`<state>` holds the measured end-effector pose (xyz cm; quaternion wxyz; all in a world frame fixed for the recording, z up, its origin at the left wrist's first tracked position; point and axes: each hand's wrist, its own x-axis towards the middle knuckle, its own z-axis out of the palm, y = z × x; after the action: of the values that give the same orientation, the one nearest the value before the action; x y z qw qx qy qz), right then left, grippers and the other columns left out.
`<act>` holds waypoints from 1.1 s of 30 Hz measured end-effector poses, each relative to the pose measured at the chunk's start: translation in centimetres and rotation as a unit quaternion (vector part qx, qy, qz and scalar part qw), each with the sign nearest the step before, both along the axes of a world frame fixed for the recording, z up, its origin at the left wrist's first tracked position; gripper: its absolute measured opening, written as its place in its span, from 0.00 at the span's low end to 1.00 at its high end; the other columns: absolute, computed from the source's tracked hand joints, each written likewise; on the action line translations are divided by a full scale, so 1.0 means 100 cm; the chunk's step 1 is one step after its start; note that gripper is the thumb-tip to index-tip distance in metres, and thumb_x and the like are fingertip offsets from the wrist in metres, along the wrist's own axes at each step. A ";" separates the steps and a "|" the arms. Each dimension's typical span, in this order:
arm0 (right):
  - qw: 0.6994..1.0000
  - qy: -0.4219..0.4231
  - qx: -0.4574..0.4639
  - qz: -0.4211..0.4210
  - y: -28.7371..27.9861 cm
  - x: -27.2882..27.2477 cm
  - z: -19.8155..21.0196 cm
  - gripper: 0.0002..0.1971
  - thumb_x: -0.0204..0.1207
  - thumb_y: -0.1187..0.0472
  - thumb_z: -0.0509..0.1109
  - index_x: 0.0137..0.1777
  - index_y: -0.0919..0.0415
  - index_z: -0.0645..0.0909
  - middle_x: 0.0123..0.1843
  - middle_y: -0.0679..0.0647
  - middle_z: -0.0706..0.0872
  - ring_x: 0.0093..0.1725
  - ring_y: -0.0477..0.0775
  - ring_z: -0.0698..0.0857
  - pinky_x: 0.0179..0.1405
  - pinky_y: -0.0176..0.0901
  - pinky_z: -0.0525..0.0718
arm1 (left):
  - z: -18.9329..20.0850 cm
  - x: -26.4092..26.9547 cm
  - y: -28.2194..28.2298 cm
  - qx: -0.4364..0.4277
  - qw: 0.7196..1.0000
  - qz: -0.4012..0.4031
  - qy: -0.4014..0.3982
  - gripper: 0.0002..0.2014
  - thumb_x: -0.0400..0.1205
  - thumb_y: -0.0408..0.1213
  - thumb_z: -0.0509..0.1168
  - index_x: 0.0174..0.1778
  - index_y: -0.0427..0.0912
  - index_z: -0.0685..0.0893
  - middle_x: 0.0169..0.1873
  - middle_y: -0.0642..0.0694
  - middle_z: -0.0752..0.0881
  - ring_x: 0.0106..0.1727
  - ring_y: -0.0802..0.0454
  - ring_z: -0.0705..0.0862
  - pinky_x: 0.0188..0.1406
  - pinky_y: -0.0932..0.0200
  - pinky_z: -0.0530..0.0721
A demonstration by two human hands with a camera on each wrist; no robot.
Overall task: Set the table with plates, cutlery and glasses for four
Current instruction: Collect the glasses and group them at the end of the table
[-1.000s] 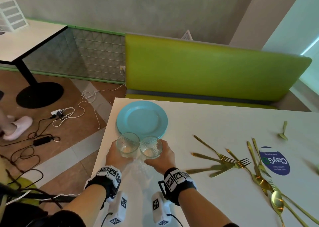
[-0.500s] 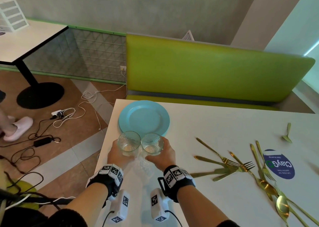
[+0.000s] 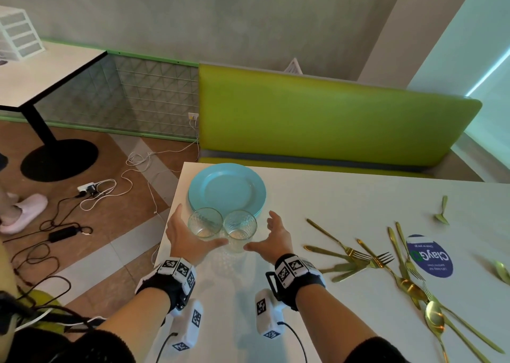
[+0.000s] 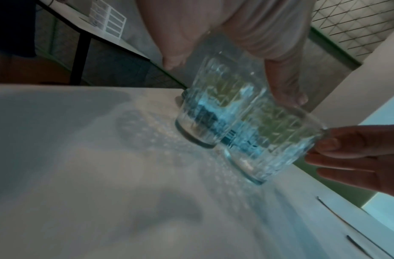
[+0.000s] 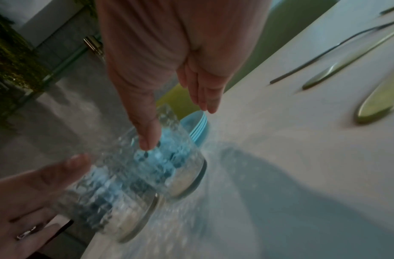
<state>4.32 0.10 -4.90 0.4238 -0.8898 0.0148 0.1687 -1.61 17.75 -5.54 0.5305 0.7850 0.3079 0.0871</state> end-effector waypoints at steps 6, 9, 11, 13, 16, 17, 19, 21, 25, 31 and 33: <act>0.997 -0.031 0.005 -0.067 -0.048 0.002 0.037 0.53 0.60 0.61 0.84 0.81 0.56 0.55 0.78 0.59 0.70 0.77 0.55 0.70 0.75 0.48 0.73 | 0.035 0.019 -0.017 0.095 0.990 -0.005 -0.107 0.47 0.54 0.63 0.74 0.64 0.37 0.75 0.59 0.39 0.81 0.64 0.38 0.77 0.64 0.37 0.77; 0.993 -0.043 0.008 -0.110 -0.085 0.003 0.057 0.50 0.62 0.61 0.83 0.81 0.57 0.57 0.77 0.59 0.71 0.76 0.55 0.72 0.73 0.47 0.74 | 0.052 0.038 -0.045 0.102 0.986 -0.011 -0.132 0.36 0.68 0.37 0.77 0.71 0.32 0.72 0.65 0.32 0.77 0.67 0.33 0.75 0.66 0.35 0.76; 0.989 -0.057 -0.003 -0.136 -0.112 0.005 0.068 0.48 0.64 0.61 0.82 0.81 0.58 0.58 0.76 0.59 0.73 0.75 0.55 0.73 0.73 0.44 0.72 | 0.068 0.049 -0.070 0.095 0.982 -0.046 -0.156 0.31 0.71 0.27 0.73 0.70 0.28 0.72 0.65 0.30 0.76 0.63 0.33 0.77 0.64 0.39 0.77; 0.984 -0.062 -0.010 -0.166 -0.140 0.008 0.075 0.47 0.65 0.61 0.81 0.80 0.58 0.59 0.75 0.59 0.74 0.74 0.55 0.74 0.73 0.45 0.73 | 0.078 0.061 -0.097 0.082 0.979 -0.088 -0.164 0.25 0.73 0.25 0.70 0.67 0.29 0.75 0.61 0.31 0.79 0.52 0.39 0.80 0.55 0.51 0.77; 0.974 -0.059 0.003 -0.219 -0.187 0.016 0.079 0.45 0.64 0.62 0.81 0.79 0.58 0.60 0.73 0.58 0.76 0.72 0.56 0.76 0.71 0.48 0.77 | 0.087 0.079 -0.143 0.051 0.977 -0.142 -0.151 0.20 0.77 0.27 0.67 0.65 0.33 0.76 0.57 0.36 0.83 0.41 0.48 0.79 0.45 0.62 0.72; 0.970 -0.059 0.001 -0.235 -0.204 0.018 0.081 0.45 0.65 0.62 0.81 0.79 0.58 0.61 0.73 0.58 0.76 0.71 0.56 0.77 0.70 0.48 0.77 | 0.089 0.085 -0.158 0.048 0.974 -0.163 -0.147 0.19 0.77 0.28 0.66 0.65 0.34 0.76 0.57 0.38 0.83 0.40 0.49 0.79 0.45 0.62 0.71; 0.961 -0.061 -0.007 -0.271 -0.239 0.027 0.082 0.42 0.66 0.63 0.80 0.78 0.59 0.63 0.72 0.59 0.77 0.69 0.57 0.79 0.70 0.47 0.77 | 0.092 0.096 -0.191 0.044 0.969 -0.201 -0.140 0.19 0.78 0.29 0.66 0.66 0.36 0.76 0.55 0.40 0.84 0.39 0.50 0.78 0.45 0.62 0.71; 0.949 -0.060 -0.013 -0.309 -0.276 0.036 0.081 0.40 0.67 0.62 0.79 0.77 0.59 0.65 0.71 0.59 0.79 0.69 0.57 0.79 0.71 0.48 0.76 | 0.094 0.110 -0.224 0.039 0.964 -0.229 -0.132 0.18 0.78 0.31 0.66 0.65 0.37 0.77 0.53 0.42 0.84 0.35 0.54 0.78 0.44 0.63 0.71; 0.927 -0.043 -0.021 -0.371 -0.355 0.057 0.077 0.37 0.68 0.62 0.78 0.76 0.60 0.66 0.71 0.60 0.79 0.70 0.58 0.78 0.71 0.47 0.75 | 0.094 0.142 -0.287 0.038 0.953 -0.274 -0.120 0.19 0.78 0.32 0.68 0.65 0.38 0.77 0.47 0.49 0.81 0.32 0.60 0.76 0.45 0.64 0.72; 0.885 -0.022 -0.053 -0.462 -0.476 0.092 0.069 0.39 0.67 0.60 0.79 0.76 0.62 0.65 0.71 0.63 0.78 0.72 0.62 0.76 0.72 0.49 0.73 | 0.091 0.191 -0.372 0.037 0.938 -0.329 -0.099 0.17 0.78 0.35 0.69 0.63 0.39 0.78 0.45 0.50 0.81 0.36 0.54 0.79 0.46 0.64 0.72; 0.874 -0.015 -0.071 -0.481 -0.509 0.101 0.067 0.40 0.68 0.60 0.79 0.78 0.65 0.63 0.72 0.65 0.77 0.73 0.63 0.74 0.71 0.50 0.72 | 0.087 0.202 -0.390 0.032 0.936 -0.338 -0.094 0.17 0.78 0.36 0.69 0.63 0.40 0.78 0.45 0.50 0.82 0.39 0.52 0.79 0.45 0.63 0.73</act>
<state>14.40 -50.80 1.77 0.3882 -0.8030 0.4467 -0.0709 18.63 -21.30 3.19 0.5298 0.8475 -0.0297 -0.0144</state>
